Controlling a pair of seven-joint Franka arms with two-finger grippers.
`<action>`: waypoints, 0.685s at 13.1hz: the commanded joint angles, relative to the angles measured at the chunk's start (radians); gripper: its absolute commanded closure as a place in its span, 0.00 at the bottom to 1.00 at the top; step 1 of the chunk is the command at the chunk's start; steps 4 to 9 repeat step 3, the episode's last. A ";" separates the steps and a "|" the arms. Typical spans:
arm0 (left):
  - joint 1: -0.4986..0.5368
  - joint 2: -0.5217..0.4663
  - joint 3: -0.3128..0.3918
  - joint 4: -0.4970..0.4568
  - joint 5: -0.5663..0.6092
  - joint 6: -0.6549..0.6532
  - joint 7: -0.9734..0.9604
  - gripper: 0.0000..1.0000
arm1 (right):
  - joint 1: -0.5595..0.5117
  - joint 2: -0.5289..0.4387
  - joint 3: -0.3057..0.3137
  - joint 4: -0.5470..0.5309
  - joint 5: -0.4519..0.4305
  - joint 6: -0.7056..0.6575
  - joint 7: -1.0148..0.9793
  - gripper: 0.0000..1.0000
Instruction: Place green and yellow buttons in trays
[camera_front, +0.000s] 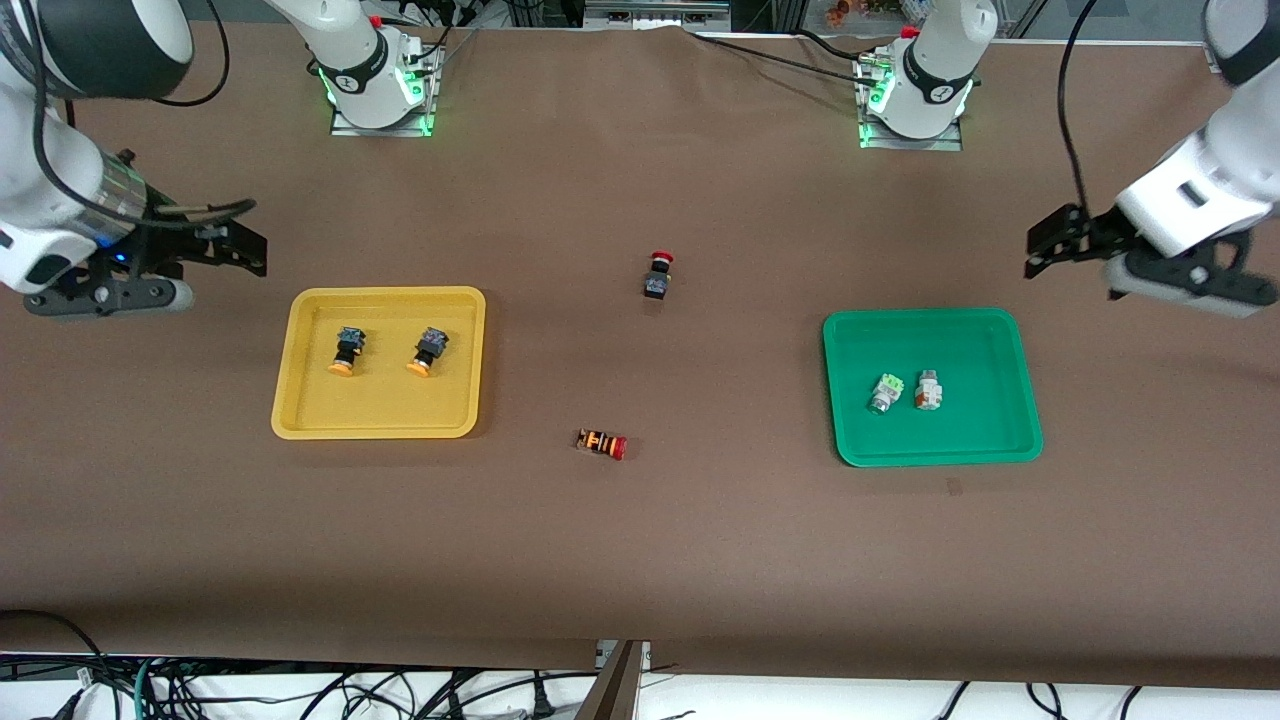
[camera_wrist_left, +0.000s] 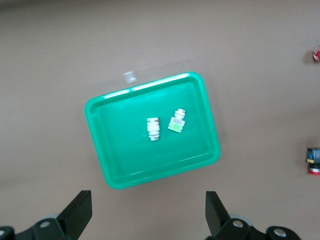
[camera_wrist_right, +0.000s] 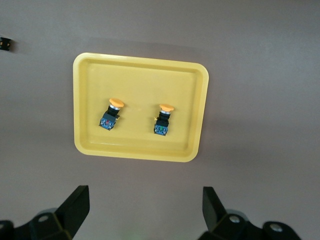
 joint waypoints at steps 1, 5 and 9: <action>0.009 -0.037 0.034 0.015 0.024 -0.054 -0.033 0.00 | -0.003 -0.048 -0.002 0.025 0.009 -0.054 -0.018 0.00; 0.003 -0.032 0.044 0.019 0.024 -0.058 -0.033 0.00 | -0.003 -0.081 -0.026 0.042 0.003 -0.079 -0.033 0.00; 0.003 -0.032 0.044 0.019 0.024 -0.058 -0.033 0.00 | -0.003 -0.081 -0.026 0.042 0.003 -0.079 -0.033 0.00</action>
